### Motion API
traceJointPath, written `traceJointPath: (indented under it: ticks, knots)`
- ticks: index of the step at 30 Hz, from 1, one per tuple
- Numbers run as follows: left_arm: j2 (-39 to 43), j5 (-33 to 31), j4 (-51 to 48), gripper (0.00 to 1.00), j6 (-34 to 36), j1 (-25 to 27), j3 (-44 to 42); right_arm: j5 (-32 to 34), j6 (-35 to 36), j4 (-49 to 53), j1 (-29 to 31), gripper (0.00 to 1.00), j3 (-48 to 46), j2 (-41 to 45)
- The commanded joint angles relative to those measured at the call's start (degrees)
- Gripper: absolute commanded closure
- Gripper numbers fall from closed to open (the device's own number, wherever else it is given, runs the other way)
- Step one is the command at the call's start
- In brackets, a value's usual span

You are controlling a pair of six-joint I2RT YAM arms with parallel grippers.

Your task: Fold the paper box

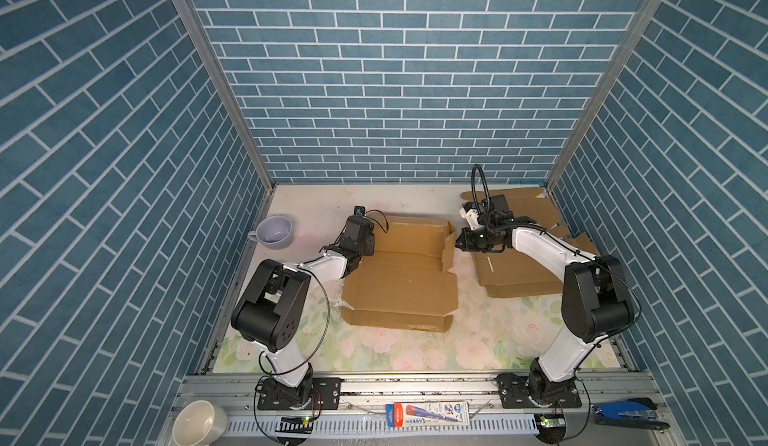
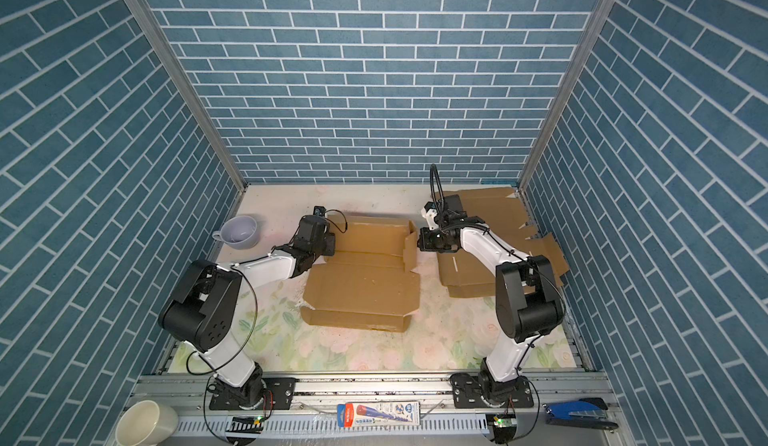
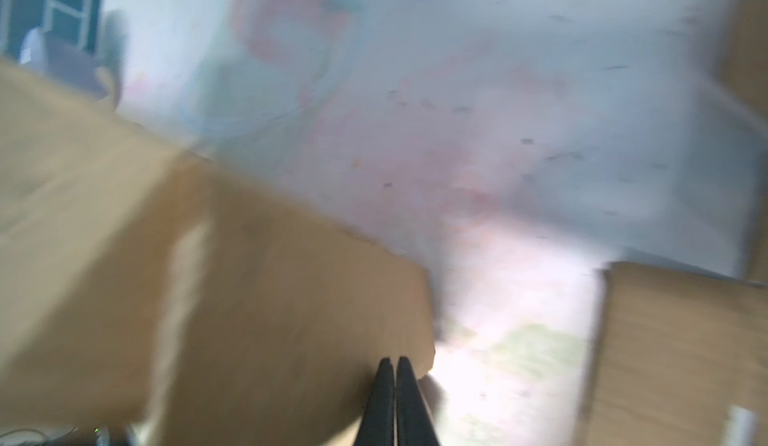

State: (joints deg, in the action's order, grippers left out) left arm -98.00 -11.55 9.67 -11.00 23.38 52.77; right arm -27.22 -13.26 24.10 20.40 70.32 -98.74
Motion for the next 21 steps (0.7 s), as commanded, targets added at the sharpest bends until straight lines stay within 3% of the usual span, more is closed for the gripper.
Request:
traceJointPath:
  ticks: [1, 6, 10, 21]
  knots:
    - [-2.20, 2.10, -4.50, 1.00, -0.95, -0.22, -0.12, -3.38, -0.98, -1.21, 2.41, 0.93, -0.58, 1.02]
    - [-1.92, 2.16, -4.66, 1.00, -1.06, -0.22, -0.37, 1.63, -2.65, -3.26, 4.27, 0.93, -0.80, -0.34]
    - [-1.49, 2.20, -4.88, 1.00, -0.78, -0.26, -0.81, 5.56, -1.21, -6.83, 4.13, 0.88, -4.09, 1.67]
    - [-1.58, 2.56, -5.63, 1.00, -0.40, -0.41, -0.74, 5.21, 5.17, -8.16, 4.82, 0.74, -10.55, 3.46]
